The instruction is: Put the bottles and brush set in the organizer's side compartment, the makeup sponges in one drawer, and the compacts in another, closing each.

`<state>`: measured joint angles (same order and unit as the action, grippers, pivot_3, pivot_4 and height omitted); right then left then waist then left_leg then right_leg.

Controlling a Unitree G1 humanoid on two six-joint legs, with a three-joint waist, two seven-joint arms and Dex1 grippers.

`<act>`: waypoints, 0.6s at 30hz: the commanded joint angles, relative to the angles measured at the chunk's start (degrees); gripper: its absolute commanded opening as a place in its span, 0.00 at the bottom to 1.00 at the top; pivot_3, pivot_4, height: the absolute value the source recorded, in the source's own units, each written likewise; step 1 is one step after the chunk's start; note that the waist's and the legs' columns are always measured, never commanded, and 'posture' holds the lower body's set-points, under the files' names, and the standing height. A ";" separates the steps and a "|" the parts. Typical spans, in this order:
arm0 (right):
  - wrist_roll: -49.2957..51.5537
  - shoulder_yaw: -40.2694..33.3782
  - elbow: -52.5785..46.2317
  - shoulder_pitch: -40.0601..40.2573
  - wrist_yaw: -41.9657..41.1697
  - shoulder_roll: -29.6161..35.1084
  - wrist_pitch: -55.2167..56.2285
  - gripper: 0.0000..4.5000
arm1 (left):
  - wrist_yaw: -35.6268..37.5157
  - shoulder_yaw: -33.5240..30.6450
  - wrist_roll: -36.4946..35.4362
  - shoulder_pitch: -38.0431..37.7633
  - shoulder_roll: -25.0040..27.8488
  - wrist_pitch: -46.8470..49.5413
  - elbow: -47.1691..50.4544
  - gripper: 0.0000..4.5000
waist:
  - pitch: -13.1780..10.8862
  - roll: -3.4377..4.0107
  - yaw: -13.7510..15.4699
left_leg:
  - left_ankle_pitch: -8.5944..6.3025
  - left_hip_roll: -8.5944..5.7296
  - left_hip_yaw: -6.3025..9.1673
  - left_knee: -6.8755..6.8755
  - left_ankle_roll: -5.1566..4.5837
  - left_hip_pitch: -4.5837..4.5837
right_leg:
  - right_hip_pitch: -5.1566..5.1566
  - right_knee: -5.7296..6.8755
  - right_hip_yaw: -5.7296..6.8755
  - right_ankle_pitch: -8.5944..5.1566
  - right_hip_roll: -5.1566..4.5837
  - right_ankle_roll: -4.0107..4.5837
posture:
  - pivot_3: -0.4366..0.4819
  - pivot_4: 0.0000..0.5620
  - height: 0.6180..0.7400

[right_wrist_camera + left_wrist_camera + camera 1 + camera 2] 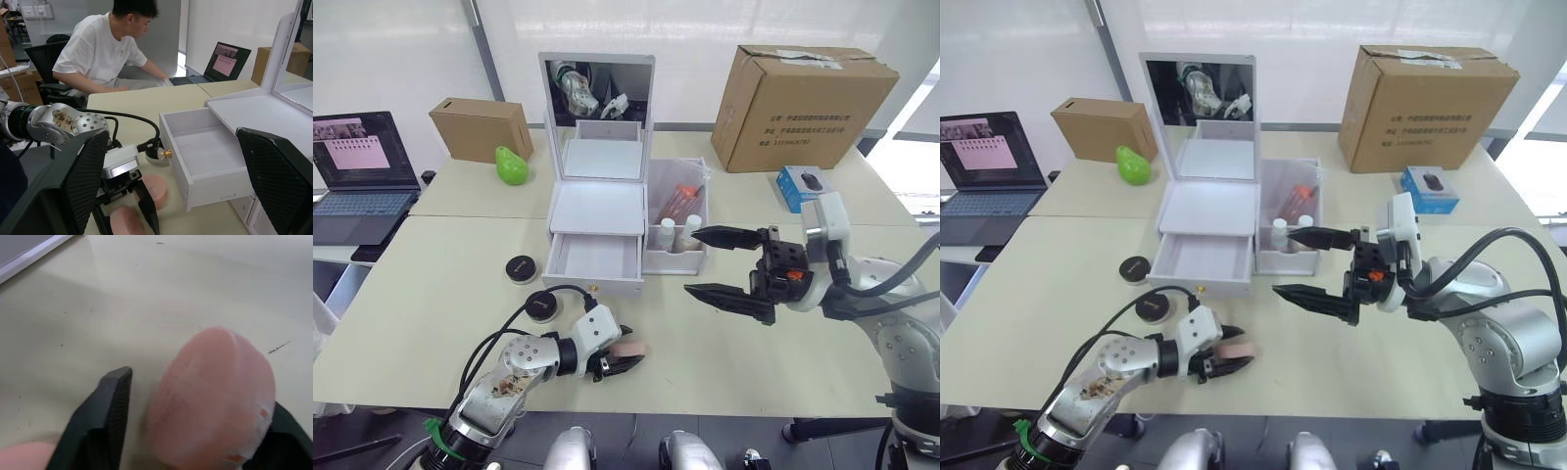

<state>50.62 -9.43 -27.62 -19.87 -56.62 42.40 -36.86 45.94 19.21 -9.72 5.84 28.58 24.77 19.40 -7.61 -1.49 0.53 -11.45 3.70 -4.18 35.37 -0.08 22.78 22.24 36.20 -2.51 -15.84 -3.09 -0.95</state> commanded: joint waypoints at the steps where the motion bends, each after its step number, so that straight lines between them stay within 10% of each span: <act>1: 0.43 -0.70 -1.07 -0.58 0.40 0.77 0.11 1.00 | 1.49 -1.80 -2.38 -0.13 0.44 -1.42 2.61 0.93 | 0.00 0.00 -0.02 | 0.00 0.00 0.00 0.00 0.00 0.00 | 0.00 0.00 0.00 0.00 0.00 0.00 | 0.48 0.27 1.00; 18: 0.86 -0.90 -1.37 -0.84 1.13 1.44 -0.32 1.00 | 3.45 -1.83 -6.85 -2.42 1.62 2.50 3.47 1.00 | 0.00 0.00 -0.03 | 0.00 0.01 0.01 0.00 0.00 0.00 | 0.00 0.00 0.01 0.00 0.00 0.00 | 0.48 0.27 1.00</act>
<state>50.68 -9.44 -27.63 -19.89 -55.77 43.15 -36.94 49.07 17.41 -15.87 3.51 30.18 26.94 20.81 -7.61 -1.49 0.50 -11.45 3.71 -4.16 35.37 -0.08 22.78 22.24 36.20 -2.49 -15.84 -3.08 -0.95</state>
